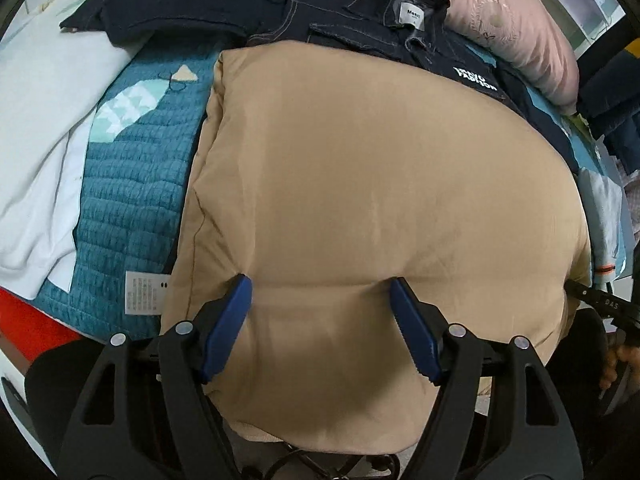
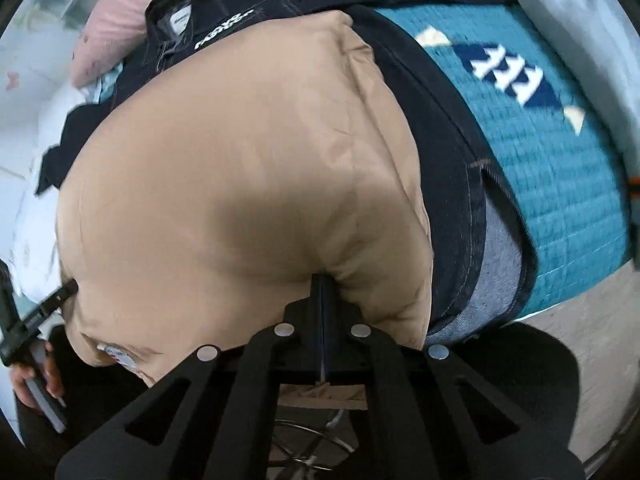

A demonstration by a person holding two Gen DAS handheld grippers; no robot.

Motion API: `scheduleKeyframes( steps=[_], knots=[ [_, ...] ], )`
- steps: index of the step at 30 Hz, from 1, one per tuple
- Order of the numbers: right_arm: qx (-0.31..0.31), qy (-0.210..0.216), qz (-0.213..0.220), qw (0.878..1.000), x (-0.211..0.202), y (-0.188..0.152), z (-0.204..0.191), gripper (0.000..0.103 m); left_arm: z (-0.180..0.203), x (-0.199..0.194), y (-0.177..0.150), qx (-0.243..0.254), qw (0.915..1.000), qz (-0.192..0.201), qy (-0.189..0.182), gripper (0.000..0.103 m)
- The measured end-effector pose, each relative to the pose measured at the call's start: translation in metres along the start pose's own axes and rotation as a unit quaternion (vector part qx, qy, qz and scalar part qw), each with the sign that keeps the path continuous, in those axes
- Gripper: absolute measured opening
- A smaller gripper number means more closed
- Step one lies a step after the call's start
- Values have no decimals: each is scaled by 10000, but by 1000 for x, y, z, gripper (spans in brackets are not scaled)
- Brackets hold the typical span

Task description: Fold large clothes

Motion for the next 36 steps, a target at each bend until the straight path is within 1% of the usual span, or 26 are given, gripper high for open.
scheduleKeyframes(
  steps=[2, 5, 6, 7, 8, 10, 12, 15, 17, 19, 21, 22, 23, 24, 25, 28, 29, 32, 33, 35, 36],
  knots=[
    [-57, 87, 176, 9998, -16, 3, -10, 2, 0, -4, 0, 23, 9999, 89, -60, 73],
    [-263, 365, 597, 9972, -49, 10, -37, 2, -1, -14, 1, -34, 9992, 304, -255, 75],
    [-397, 525, 731, 9952, -59, 17, -54, 3, -1, -18, 3, -65, 9987, 374, -348, 76],
    [-478, 682, 789, 9934, -64, 22, -67, 3, -2, -21, 5, -99, 9982, 429, -415, 76],
    [-589, 930, 804, 9907, -66, 30, -85, 2, -4, -25, 6, -155, 9974, 489, -505, 77],
    [-714, 1149, 792, 9876, -61, 43, -117, 2, -9, -32, 7, -284, 9952, 569, -738, 79],
    [-842, 1222, 734, 9862, -49, 58, -145, 2, -18, -38, 8, -500, 9922, 664, -926, 82],
    [-878, 1213, 513, 9874, -23, 80, -179, 2, -32, -44, 9, -846, 9878, 755, -1068, 84],
    [-952, 986, 352, 9899, -2, 92, -194, 2, -46, -47, 8, -1071, 9851, 768, -1101, 84],
    [-991, 714, 132, 9924, 15, 92, -197, 2, -59, -45, 6, -1261, 9844, 708, -1002, 88],
    [-971, 420, -54, 9944, 43, 93, -195, 0, -70, -42, 6, -1439, 9832, 625, -936, 88],
    [-966, 351, -75, 9947, 54, 93, -192, 0, -76, -39, 6, -1549, 9814, 581, -973, 88],
    [-934, 353, -23, 9950, 64, 94, -191, 0, -81, -36, 5, -1685, 9782, 525, -1098, 88],
    [-893, 351, 10, 9954, 66, 95, -191, 0, -85, -34, 5, -1781, 9758, 486, -1171, 88],
    [-876, 300, 21, 9957, 67, 97, -193, 0, -87, -31, 5, -1822, 9750, 468, -1185, 88],
    [-1140, 40, 96, 9934, 66, 95, -203, 0, -89, -28, 5, -1806, 9753, 432, -1194, 89],
    [-1123, 58, 92, 9936, 65, 95, -203, 0, -89, -27, 5, -1824, 9745, 418, -1235, 89],
    [-789, 454, 127, 9958, 43, 94, -194, 0, -91, -24, 4, -1877, 9742, 354, -1206, 89],
    [-776, 522, 158, 9955, 36, 91, -194, 3, -91, -24, 4, -1855, 9745, 355, -1210, 89],
    [-827, 721, 258, 9936, 15, 77, -194, 3, -90, -24, 2, -1847, 9753, 331, -1167, 89],
    [-849, 733, 279, 9933, 9, 71, -196, 3, -90, -23, 2, -1840, 9758, 313, -1139, 89]
  ],
)
Point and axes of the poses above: each gripper's, at about its wrist camera, not at the fingertips, and x roughly the way its jaws point, z to its right, y to its top, the point moved 3 cm from there along x, roughly the way its jaws point, and after that the axes turned 7 degrees about -y, right-handed, at the moved point
